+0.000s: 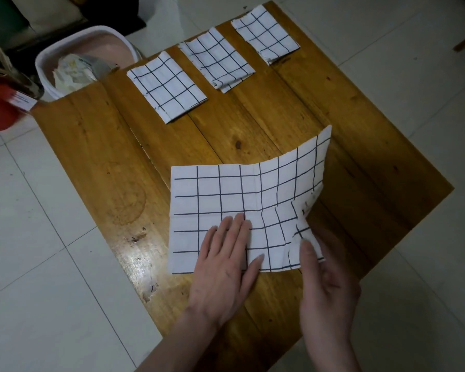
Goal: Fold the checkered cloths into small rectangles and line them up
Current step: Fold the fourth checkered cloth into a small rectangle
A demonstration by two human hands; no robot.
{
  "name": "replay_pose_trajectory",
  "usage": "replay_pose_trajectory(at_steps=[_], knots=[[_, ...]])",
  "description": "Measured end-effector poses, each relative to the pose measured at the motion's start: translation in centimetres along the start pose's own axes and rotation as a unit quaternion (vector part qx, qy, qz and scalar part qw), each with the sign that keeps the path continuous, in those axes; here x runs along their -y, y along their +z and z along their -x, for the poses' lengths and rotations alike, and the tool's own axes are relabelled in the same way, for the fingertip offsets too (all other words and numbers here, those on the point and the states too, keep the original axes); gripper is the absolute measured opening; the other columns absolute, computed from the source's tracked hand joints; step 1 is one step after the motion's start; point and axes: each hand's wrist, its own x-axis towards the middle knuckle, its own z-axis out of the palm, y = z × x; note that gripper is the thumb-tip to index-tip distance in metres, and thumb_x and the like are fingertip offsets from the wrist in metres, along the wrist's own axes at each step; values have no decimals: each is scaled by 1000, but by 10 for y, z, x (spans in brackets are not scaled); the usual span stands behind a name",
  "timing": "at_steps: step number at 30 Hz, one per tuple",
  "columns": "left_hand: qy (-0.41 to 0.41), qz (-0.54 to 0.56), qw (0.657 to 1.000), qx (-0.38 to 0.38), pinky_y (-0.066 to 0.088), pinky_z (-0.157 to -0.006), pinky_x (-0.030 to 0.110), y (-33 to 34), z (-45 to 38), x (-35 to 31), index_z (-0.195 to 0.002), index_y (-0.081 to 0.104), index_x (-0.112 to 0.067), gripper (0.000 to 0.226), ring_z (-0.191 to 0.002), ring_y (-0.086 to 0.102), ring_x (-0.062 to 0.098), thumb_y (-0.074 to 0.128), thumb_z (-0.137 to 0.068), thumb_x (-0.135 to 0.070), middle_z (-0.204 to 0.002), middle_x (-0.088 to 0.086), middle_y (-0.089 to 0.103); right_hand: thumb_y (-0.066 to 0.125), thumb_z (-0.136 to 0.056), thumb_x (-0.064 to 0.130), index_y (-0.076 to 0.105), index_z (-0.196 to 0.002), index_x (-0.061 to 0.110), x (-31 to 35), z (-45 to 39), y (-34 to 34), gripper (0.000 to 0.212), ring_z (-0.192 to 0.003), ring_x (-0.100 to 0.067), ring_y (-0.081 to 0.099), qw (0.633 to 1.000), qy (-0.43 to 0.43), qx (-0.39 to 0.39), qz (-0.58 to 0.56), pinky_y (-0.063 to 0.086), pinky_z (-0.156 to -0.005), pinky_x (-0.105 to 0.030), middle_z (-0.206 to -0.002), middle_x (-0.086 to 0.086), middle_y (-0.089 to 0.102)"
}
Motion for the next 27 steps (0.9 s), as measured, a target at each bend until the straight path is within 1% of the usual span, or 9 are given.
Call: replay_pose_trajectory(at_steps=[1,3,5,7,9,16,20,24,27], knots=[[-7,6,1000,-7,20,-130,46,-3,4,5,-168,17,-20,70,-162,8,17,30,-111,-58,-175,-3,16,54,-95,52,68,-120,60,2,4,6,30,-120,1,64,1000,-18,7,-10,52,-91,-12,-129,23,68],[-19,17,999,-20,21,-129,46,-9,13,16,-167,19,-20,69,-162,10,16,30,-111,-58,-174,-3,18,54,-101,40,67,-133,46,5,12,17,35,-134,-7,60,998,-64,17,-15,53,-104,-25,-140,23,64],[-36,23,999,-32,21,-129,45,-13,22,27,-167,20,-19,69,-162,12,15,28,-111,-58,-174,-3,20,59,-104,22,66,-140,32,4,18,28,37,-137,-10,58,991,-130,22,-2,51,-108,-25,-143,15,65],[-50,26,997,-43,21,-129,44,-16,29,36,-166,21,-17,69,-161,15,15,25,-111,-58,-173,-2,23,61,-101,7,64,-137,14,0,23,40,37,-137,-12,59,983,-179,36,14,49,-109,-24,-142,5,66],[-61,30,996,-50,23,-128,45,-17,35,45,-166,24,-16,68,-161,17,16,25,-111,-57,-172,0,25,59,-101,8,64,-135,4,-3,27,51,35,-137,-14,59,976,-205,61,33,50,-110,-25,-142,-1,66],[-96,63,989,-92,23,-128,43,-23,47,66,-166,24,-16,65,-160,18,13,36,-110,-48,-171,-1,28,59,-102,12,63,-138,3,-28,38,91,37,-140,-18,56,949,-274,120,102,55,-107,-41,-146,-5,62],[-109,81,984,-113,26,-127,44,-27,52,72,-166,22,-17,65,-159,21,14,44,-109,-39,-170,0,30,57,-103,15,62,-140,6,-44,40,111,38,-143,-16,53,944,-269,142,124,51,-112,-39,-149,-3,61],[-106,88,984,-112,24,-128,44,-29,56,81,-166,21,-15,67,-159,21,15,43,-104,-28,-170,1,28,55,-105,20,64,-141,8,-57,42,128,38,-143,-10,52,956,-211,162,119,48,-114,-34,-148,2,61],[-97,85,986,-103,20,-129,44,-28,59,85,-166,19,-13,75,-160,18,17,43,-96,-24,-172,3,25,58,-104,16,64,-141,10,-64,41,135,38,-144,-7,50,957,-183,182,132,45,-116,-29,-149,4,60]])
